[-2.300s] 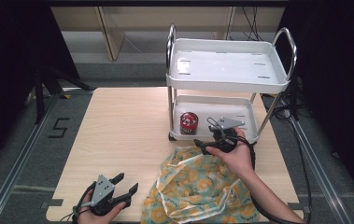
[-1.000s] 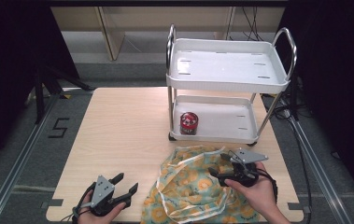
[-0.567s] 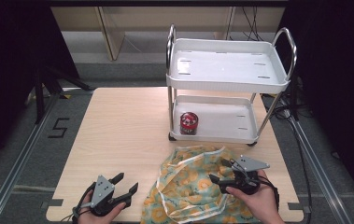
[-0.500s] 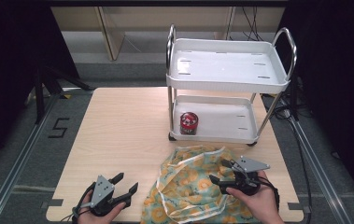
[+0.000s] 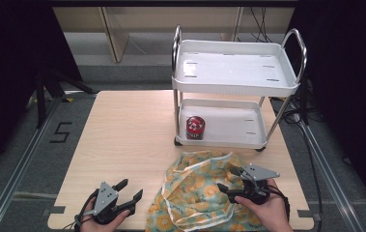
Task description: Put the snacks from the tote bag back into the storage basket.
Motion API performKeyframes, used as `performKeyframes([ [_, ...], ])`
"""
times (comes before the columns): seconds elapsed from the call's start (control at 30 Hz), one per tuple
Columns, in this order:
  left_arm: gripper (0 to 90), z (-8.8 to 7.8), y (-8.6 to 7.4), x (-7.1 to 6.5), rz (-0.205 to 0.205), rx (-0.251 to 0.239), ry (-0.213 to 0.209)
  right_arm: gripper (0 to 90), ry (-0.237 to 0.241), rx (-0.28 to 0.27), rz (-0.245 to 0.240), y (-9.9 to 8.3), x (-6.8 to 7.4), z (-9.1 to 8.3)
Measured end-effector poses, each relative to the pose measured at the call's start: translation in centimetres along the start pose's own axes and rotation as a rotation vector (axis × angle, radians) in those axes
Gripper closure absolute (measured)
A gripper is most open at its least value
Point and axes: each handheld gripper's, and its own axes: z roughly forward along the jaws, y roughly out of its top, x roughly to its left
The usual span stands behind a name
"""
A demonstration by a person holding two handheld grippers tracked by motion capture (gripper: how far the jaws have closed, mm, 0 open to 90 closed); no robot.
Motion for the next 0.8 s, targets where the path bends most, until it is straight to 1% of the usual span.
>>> performKeyframes([
  [0.13, 35.1, 0.02, -0.01, -0.01, 0.0, 0.0, -0.001, 27.1, -0.004, -0.01, -0.022, -0.06, -0.12, 0.0],
  [0.17, 35.2, 0.05, -0.01, 0.02, 0.003, -0.001, -0.004, 27.1, -0.008, 0.002, -0.015, -0.07, -0.03, -0.1],
  [0.2, 35.2, 0.08, 0.0, 0.09, 0.012, 0.0, -0.007, 27.1, 0.001, 0.008, -0.006, -0.15, -0.07, -0.03],
  [0.23, 35.1, -0.06, 0.0, -0.01, 0.005, 0.018, 0.005, 27.0, 0.001, 0.011, 0.003, -0.25, -0.12, 0.01],
  [0.27, 35.2, -0.06, -0.01, -0.07, -0.001, 0.02, 0.006, 26.9, -0.01, 0.018, 0.0, -0.33, -0.2, -0.02],
  [0.3, 35.1, -0.06, -0.02, -0.06, 0.005, 0.02, 0.003, 26.9, -0.02, 0.01, -0.002, -0.45, -0.23, 0.07],
  [0.33, 35.1, -0.07, -0.03, -0.08, 0.004, 0.022, 0.003, 26.9, -0.019, 0.014, -0.006, -0.53, -0.31, 0.09],
  [0.37, 35.1, -0.04, -0.02, -0.05, 0.01, 0.022, 0.0, 26.8, -0.007, 0.016, 0.003, -0.64, -0.32, 0.21],
  [0.4, 35.1, -0.01, -0.04, -0.06, 0.007, 0.024, 0.0, 26.8, -0.007, 0.04, 0.038, -0.73, -0.04, 0.1],
  [0.43, 35.1, 0.05, -0.05, 0.01, 0.013, 0.023, -0.005, 26.7, 0.001, 0.023, 0.004, -0.81, -0.38, 0.35],
  [0.47, 35.1, 0.11, -0.07, 0.02, 0.012, 0.023, -0.008, 26.7, -0.018, 0.02, -0.005, -0.87, -0.46, 0.32],
  [0.5, 35.1, 0.21, -0.07, 0.08, 0.021, 0.017, -0.015, 26.6, -0.019, 0.02, -0.005, -0.91, -0.49, 0.32],
  [0.53, 35.0, 0.11, -0.07, 0.02, 0.018, 0.037, -0.007, 26.6, -0.02, 0.018, -0.007, -0.93, -0.5, 0.32],
  [0.57, 35.0, 0.22, -0.16, -0.09, -0.003, 0.029, -0.015, 26.6, -0.022, 0.018, -0.001, -0.94, -0.48, 0.27],
  [0.6, 35.0, 0.29, -0.11, 0.05, 0.023, 0.03, -0.022, 26.5, -0.015, 0.016, 0.01, -0.95, -0.37, 0.24],
  [0.63, 35.0, 0.38, -0.12, 0.0, 0.019, 0.025, -0.026, 26.5, -0.015, 0.015, 0.013, -0.95, -0.32, 0.21],
  [0.67, 35.0, 0.3, -0.09, 0.01, 0.029, 0.043, -0.016, 26.3, 0.002, 0.006, 0.009, -0.93, -0.37, 0.3],
  [0.7, 35.0, 0.51, -0.16, -0.06, 0.017, 0.027, -0.029, 26.2, -0.022, -0.005, -0.011, -0.88, -0.4, 0.19],
  [0.8, 35.0, 0.62, -0.14, -0.03, 0.027, 0.024, -0.04, 26.0, -0.01, -0.011, 0.0, -0.75, -0.34, 0.07],
])
